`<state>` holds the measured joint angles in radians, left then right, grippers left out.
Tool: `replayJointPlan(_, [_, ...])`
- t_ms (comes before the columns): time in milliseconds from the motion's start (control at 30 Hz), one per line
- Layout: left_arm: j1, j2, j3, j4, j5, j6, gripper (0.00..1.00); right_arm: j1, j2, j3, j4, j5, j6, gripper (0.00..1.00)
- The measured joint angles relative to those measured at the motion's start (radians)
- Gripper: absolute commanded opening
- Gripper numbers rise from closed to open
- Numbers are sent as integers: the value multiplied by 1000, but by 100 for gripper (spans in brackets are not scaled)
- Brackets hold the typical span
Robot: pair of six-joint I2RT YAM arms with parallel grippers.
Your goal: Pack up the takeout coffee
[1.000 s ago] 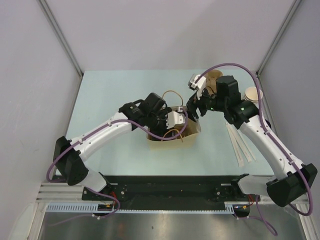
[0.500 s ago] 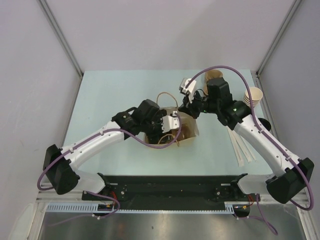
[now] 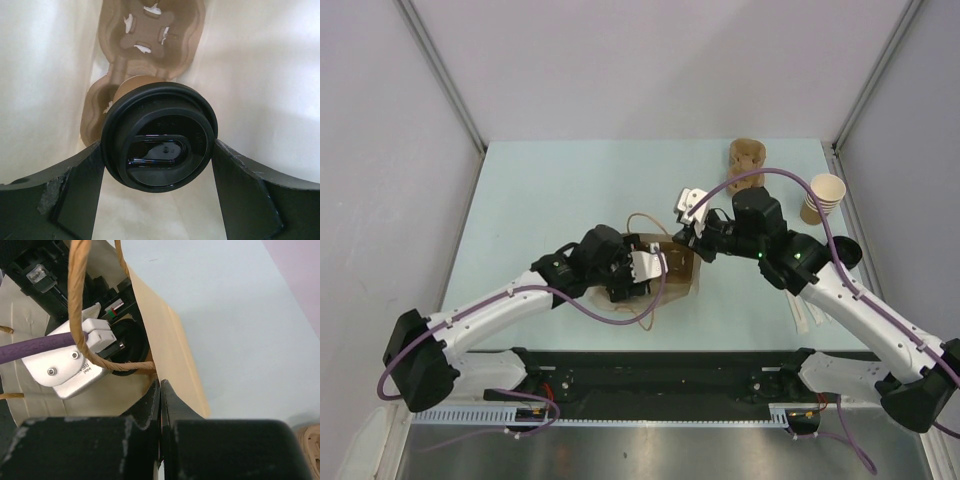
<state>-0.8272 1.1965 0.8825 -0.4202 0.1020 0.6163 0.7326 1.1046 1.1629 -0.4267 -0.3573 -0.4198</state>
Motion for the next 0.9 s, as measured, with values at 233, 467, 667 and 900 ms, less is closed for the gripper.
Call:
replayJointPlan(233, [-5, -38, -48, 81, -18, 5, 19, 13, -3, -20, 21, 18, 5, 0])
replayJointPlan(467, [-20, -44, -52, 168, -21, 12, 19, 39, -19, -27, 28, 56, 10, 0])
replayJointPlan(667, [-38, -18, -53, 203, -21, 12, 19, 87, -60, -76, 40, 109, 3, 0])
replayJointPlan(900, [-53, 5, -77, 238, -20, 25, 19, 106, -72, -101, 44, 150, 0, 0])
